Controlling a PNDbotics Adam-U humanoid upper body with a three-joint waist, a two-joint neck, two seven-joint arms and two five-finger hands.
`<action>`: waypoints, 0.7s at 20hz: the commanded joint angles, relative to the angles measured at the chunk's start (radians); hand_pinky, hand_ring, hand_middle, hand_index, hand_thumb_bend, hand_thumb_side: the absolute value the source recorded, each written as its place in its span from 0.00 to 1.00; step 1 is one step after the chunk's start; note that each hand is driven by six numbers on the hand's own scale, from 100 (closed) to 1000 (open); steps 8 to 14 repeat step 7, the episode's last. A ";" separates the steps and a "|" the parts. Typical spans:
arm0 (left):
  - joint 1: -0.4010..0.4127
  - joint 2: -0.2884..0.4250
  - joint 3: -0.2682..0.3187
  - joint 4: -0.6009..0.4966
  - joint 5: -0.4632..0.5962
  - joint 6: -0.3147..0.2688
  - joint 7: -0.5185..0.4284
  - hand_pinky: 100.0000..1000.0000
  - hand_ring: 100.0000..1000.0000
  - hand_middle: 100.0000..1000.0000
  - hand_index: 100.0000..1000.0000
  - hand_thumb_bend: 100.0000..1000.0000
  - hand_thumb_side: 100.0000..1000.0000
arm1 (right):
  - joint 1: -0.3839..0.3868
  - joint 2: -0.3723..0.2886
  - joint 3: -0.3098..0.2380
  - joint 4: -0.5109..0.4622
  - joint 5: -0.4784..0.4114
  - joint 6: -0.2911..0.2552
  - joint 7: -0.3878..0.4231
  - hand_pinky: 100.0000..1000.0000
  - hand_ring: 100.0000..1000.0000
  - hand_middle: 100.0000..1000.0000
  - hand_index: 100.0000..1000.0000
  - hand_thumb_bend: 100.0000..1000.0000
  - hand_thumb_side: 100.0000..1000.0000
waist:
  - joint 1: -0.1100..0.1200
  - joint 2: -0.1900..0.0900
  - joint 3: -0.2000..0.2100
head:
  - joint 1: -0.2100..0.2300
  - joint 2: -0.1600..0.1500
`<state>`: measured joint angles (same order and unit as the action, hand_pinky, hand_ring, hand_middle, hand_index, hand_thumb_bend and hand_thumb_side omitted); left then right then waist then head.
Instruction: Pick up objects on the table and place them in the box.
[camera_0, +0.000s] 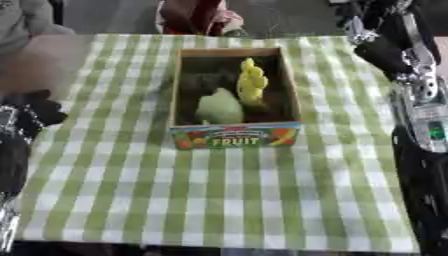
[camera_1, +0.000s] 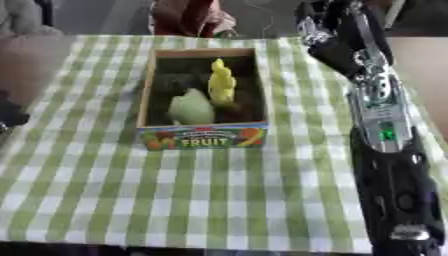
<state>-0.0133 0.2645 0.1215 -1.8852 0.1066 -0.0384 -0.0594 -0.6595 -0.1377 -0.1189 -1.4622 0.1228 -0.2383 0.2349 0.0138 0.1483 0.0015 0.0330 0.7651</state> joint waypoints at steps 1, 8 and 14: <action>-0.006 -0.001 0.011 -0.018 0.007 -0.011 -0.004 0.71 0.57 0.53 0.74 0.00 0.93 | -0.005 -0.030 -0.008 -0.039 -0.024 0.013 0.003 0.58 0.62 0.68 0.79 0.00 0.29 | 0.006 -0.007 -0.003 | -0.001 0.005; -0.004 -0.022 0.013 -0.017 0.014 -0.016 0.000 0.70 0.56 0.53 0.74 0.00 0.93 | 0.010 -0.038 -0.011 -0.057 -0.037 0.025 0.009 0.57 0.62 0.68 0.79 0.00 0.32 | 0.018 0.003 -0.018 | -0.009 0.005; -0.004 -0.022 0.013 -0.017 0.014 -0.016 0.000 0.70 0.56 0.53 0.74 0.00 0.93 | 0.010 -0.038 -0.011 -0.057 -0.037 0.025 0.009 0.57 0.62 0.68 0.79 0.00 0.32 | 0.018 0.003 -0.018 | -0.009 0.005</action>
